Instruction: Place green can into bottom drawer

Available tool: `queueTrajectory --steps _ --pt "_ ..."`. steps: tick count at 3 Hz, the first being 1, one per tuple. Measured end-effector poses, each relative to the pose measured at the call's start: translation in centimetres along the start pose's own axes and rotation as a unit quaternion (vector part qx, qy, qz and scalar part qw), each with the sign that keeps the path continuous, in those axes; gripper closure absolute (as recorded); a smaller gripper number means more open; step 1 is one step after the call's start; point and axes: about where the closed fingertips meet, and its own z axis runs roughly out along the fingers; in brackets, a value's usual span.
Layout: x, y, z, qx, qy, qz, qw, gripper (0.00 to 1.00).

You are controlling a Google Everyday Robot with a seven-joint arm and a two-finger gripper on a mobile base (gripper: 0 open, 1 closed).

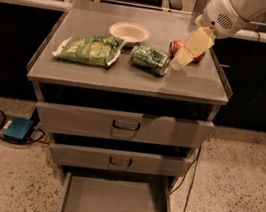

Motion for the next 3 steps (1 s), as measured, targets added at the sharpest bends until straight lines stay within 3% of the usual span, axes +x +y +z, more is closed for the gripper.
queueTrajectory --steps 1,3 --pt "0.8 -0.6 1.5 0.010 -0.016 0.017 0.9997 0.00" --pt "0.8 -3.2 7.1 0.018 -0.090 0.049 0.9945 0.00"
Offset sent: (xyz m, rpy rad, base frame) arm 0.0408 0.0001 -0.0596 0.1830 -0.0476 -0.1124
